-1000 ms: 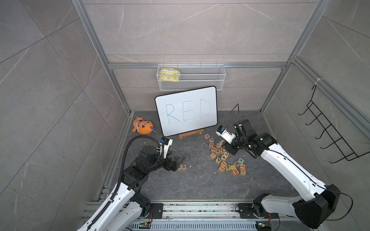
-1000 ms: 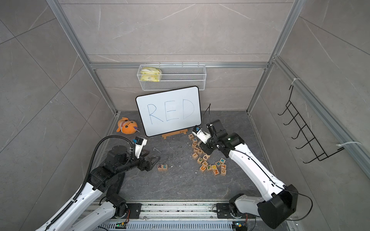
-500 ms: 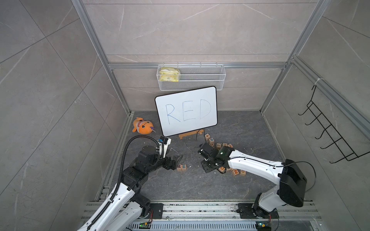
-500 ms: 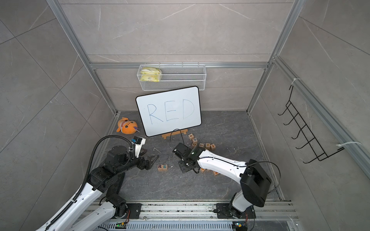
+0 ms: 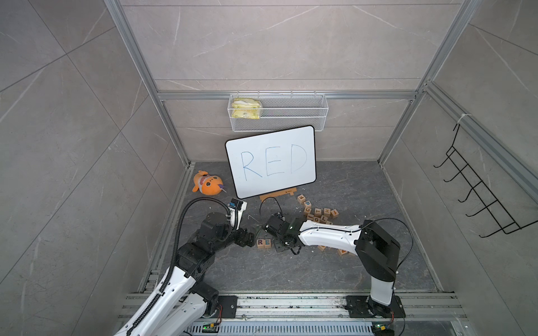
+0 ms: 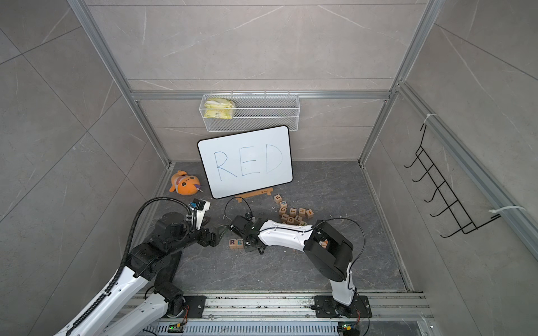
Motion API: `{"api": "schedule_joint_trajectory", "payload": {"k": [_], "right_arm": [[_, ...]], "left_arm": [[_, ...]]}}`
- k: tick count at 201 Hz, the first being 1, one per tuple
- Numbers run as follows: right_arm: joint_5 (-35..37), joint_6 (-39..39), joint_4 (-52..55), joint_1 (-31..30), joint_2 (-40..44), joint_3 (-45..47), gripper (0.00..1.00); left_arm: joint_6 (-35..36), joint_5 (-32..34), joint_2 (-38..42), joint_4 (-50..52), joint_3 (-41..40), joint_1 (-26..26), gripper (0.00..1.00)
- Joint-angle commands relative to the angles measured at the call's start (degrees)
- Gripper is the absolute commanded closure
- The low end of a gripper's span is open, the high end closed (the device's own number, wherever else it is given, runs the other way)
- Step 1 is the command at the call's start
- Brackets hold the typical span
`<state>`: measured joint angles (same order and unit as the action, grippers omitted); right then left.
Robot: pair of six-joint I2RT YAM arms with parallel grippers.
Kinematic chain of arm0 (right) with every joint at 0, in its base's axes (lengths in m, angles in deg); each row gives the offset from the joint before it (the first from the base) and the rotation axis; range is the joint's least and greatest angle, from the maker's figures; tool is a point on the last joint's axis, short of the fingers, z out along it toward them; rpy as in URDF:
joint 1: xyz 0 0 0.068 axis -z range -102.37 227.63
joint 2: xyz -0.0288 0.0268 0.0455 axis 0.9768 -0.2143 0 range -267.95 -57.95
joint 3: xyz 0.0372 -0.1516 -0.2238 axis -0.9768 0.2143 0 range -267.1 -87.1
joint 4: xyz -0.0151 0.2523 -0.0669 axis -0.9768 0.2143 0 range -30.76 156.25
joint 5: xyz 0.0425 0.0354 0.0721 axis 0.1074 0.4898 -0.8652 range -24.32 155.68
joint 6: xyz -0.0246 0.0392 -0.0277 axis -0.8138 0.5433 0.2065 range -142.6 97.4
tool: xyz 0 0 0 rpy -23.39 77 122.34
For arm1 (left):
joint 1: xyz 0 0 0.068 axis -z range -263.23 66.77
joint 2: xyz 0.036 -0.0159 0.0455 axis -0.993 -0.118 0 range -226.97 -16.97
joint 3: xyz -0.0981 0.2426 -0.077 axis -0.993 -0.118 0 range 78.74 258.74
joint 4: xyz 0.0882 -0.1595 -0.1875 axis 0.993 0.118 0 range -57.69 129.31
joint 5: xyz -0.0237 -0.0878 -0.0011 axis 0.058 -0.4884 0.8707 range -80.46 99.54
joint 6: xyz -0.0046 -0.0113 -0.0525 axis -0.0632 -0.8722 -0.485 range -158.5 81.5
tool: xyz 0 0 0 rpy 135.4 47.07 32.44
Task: Assemble the uppercase word "red" with letter blocks
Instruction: Place the letter block at the center of the board.
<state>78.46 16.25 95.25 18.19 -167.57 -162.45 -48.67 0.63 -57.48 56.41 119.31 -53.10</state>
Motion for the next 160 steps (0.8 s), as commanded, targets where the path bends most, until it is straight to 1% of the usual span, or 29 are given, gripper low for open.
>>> {"api": "schedule_joint_trajectory", "payload": {"k": [1,13,23,36,50,76,104,127,142,147,149,150,151,154,155,156,160], "right_arm": [[-1.18,2.03,-1.95,0.19,-1.43,-1.31,0.76],[-1.98,2.35,-2.87,0.29,-1.41,-1.02,0.68],[-2.97,2.45,-3.62,0.45,-1.26,-0.69,0.66],[-3.74,2.71,-4.12,0.51,-1.03,-0.57,0.6],[-3.99,2.57,-4.1,0.57,-0.94,-0.78,0.56],[-4.38,2.46,-4.6,0.77,-0.39,-0.57,0.53],[-3.96,2.03,-5.63,0.82,2.48,0.65,0.54],[-1.2,0.86,-6.63,0.86,8.77,4.33,0.55],[4.41,-0.52,-7.51,0.9,15.64,8.97,0.54],[7.27,-0.62,-7.74,0.98,18.09,10.74,0.51],[8.65,-0.67,-7.83,1.01,19.33,11.91,0.46],[9.23,-0.65,-7.9,1.0,19.83,12.26,0.42],[9.79,-0.63,-7.89,1.0,20.3,12.6,0.36],[11.92,-0.43,-7.93,1.07,22.03,13.8,0.08],[12.54,-0.31,-7.91,1.08,22.49,14.16,0.04],[13.42,-0.24,-7.85,1.08,23.17,14.52,0.02],[16.09,-0.04,-7.84,1.08,25.32,15.94,0.0]], "left_arm": [[1.51,0.62,0.53,-0.19,0.62,0.03,0.03],[1.54,0.4,0.3,-0.09,0.65,0.08,0.03],[1.52,0.3,0.19,-0.04,0.71,0.03,0.03],[1.49,0.25,0.13,-0.02,0.73,0.06,0.03],[1.56,0.3,0.08,-0.02,0.73,0.02,0.03],[1.4,0.38,0.02,-0.01,0.69,0.04,0.03],[1.52,0.55,0.02,-0.02,0.73,0.01,0.03],[1.58,0.64,0.02,0.07,0.73,0.02,0.03],[1.63,0.81,0.08,0.07,0.73,-0.01,0.03],[1.65,0.86,0.1,0.07,0.73,-0.04,0.03],[1.6,0.83,0.09,0.07,0.73,0.0,0.03],[1.63,0.87,0.08,0.07,0.73,0.01,0.03],[1.64,0.89,0.08,0.07,0.73,0.01,0.03],[1.65,0.91,0.08,0.07,0.68,0.02,0.03],[1.65,0.91,0.08,0.07,0.66,0.02,0.03],[1.65,0.91,0.08,0.07,0.7,0.02,0.03],[1.59,0.91,0.08,0.04,0.65,0.01,0.03]]}}
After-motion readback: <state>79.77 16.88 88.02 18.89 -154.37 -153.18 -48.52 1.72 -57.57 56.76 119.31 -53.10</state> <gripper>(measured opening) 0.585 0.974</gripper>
